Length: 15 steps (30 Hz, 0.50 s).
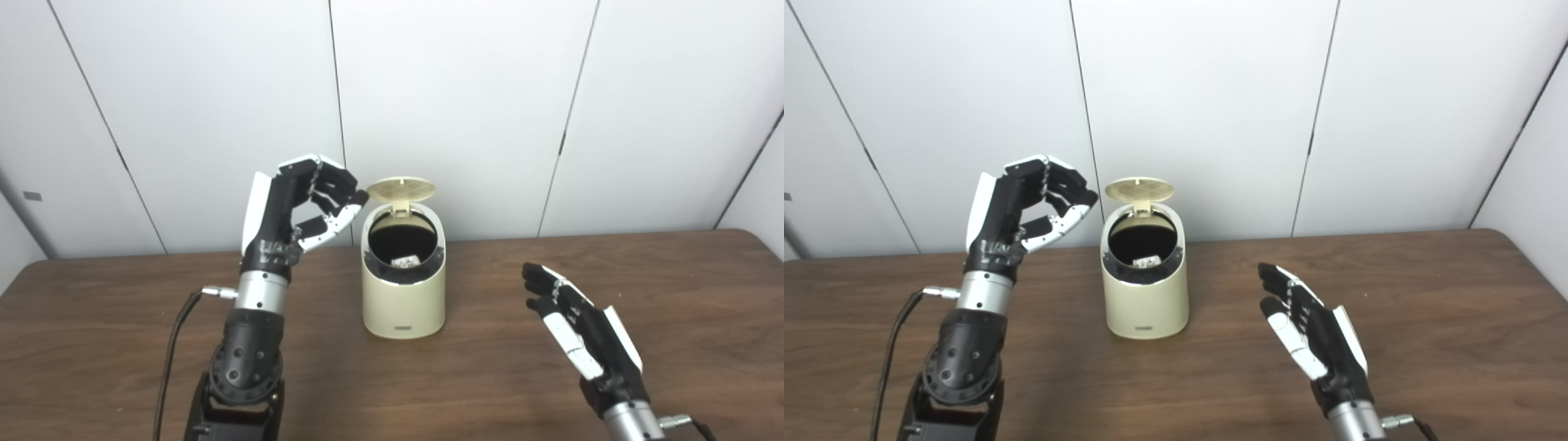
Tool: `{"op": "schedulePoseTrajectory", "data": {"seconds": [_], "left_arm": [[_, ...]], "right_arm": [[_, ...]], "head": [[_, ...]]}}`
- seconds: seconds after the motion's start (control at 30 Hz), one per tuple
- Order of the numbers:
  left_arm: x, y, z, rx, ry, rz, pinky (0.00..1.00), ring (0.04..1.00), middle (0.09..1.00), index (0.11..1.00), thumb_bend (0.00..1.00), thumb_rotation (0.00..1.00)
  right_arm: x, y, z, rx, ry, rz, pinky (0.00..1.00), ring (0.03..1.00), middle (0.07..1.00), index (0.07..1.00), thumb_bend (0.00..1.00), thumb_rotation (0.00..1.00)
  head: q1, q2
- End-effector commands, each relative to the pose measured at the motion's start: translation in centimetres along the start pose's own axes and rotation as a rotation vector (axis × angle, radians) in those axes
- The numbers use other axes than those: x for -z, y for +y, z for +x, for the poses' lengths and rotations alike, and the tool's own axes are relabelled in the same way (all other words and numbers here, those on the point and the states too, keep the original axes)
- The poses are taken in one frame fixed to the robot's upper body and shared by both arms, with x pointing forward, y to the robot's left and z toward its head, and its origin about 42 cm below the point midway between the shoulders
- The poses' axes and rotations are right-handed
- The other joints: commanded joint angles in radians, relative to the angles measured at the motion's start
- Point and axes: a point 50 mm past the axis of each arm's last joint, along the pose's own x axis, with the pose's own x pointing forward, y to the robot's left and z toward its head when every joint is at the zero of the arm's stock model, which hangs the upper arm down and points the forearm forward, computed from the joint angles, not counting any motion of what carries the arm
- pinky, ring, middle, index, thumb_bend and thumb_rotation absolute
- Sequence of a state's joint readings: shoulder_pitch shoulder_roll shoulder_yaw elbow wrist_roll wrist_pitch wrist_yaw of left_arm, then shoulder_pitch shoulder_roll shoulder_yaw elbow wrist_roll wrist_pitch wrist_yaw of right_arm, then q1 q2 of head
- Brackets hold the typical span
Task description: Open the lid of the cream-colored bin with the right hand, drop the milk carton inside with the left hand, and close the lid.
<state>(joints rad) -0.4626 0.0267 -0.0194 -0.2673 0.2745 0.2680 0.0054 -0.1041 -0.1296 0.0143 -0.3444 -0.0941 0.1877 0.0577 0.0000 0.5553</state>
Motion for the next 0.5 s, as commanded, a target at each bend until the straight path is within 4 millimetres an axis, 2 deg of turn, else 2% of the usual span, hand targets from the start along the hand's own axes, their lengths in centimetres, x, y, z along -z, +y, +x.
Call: {"op": "schedulePoseTrajectory", "data": {"seconds": [0.0, 0.03, 0.1, 0.13, 0.23, 0.27, 0.3, 0.43, 0.47], "left_arm": [[-0.8, 1.1, -0.7, 0.009, 0.019, -0.001, 0.44, 0.456, 0.494, 0.495, 0.5, 0.0], [-0.7, 1.3, -1.1, 0.012, 0.037, 0.001, 0.45, 0.505, 0.491, 0.497, 0.51, 0.0], [0.1, 1.8, -2.7, 0.007, 0.078, 0.004, 0.46, 0.53, 0.487, 0.503, 0.52, 0.0], [0.3, 1.9, -3.2, 0.005, 0.09, 0.005, 0.46, 0.534, 0.545, 0.5, 0.51, 0.04], [1.4, 2.1, -4.6, 0.0, 0.143, -0.022, 0.47, 0.551, 0.619, 0.498, 0.51, 0.08], [1.9, 2.2, -5.3, 0.008, 0.172, -0.041, 0.51, 0.588, 0.656, 0.615, 0.52, 0.25], [2.4, 2.3, -6.1, 0.02, 0.196, -0.076, 0.55, 0.621, 0.685, 0.697, 0.52, 0.38], [4.4, 2.5, -8.4, 0.071, 0.253, -0.13, 0.67, 0.719, 0.768, 0.816, 0.46, 0.57], [5.0, 2.5, -9.2, 0.089, 0.273, -0.137, 0.73, 0.768, 0.809, 0.854, 0.47, 0.63]], "right_arm": [[-2.7, 0.1, 2.2, -0.024, -0.143, -0.083, 0.79, 0.874, 0.888, 0.866, 0.57, 0.77], [-3.0, 0.1, 2.6, -0.028, -0.154, -0.109, 0.78, 0.871, 0.889, 0.874, 0.58, 0.78], [-4.3, 0.4, 4.1, -0.034, -0.182, -0.199, 0.76, 0.861, 0.886, 0.879, 0.58, 0.8], [-4.7, 0.4, 4.5, -0.034, -0.188, -0.228, 0.77, 0.859, 0.885, 0.879, 0.58, 0.82], [-6.2, 0.9, 6.0, -0.037, -0.228, -0.295, 0.78, 0.86, 0.885, 0.876, 0.57, 0.82], [-6.8, 1.1, 6.6, -0.038, -0.24, -0.312, 0.8, 0.869, 0.89, 0.874, 0.55, 0.82], [-7.3, 1.4, 7.2, -0.041, -0.251, -0.33, 0.82, 0.878, 0.896, 0.872, 0.54, 0.8], [-8.6, 2.2, 9.2, -0.059, -0.296, -0.399, 0.84, 0.896, 0.912, 0.879, 0.52, 0.82], [-9.0, 2.4, 9.8, -0.065, -0.306, -0.416, 0.84, 0.9, 0.916, 0.882, 0.51, 0.82]], "head": [[0.001, 0.002], [0.0, 0.003], [-0.001, 0.004], [-0.001, 0.005], [-0.001, 0.007], [0.0, 0.007], [-0.001, 0.007], [-0.004, 0.008], [-0.004, 0.008]]}}
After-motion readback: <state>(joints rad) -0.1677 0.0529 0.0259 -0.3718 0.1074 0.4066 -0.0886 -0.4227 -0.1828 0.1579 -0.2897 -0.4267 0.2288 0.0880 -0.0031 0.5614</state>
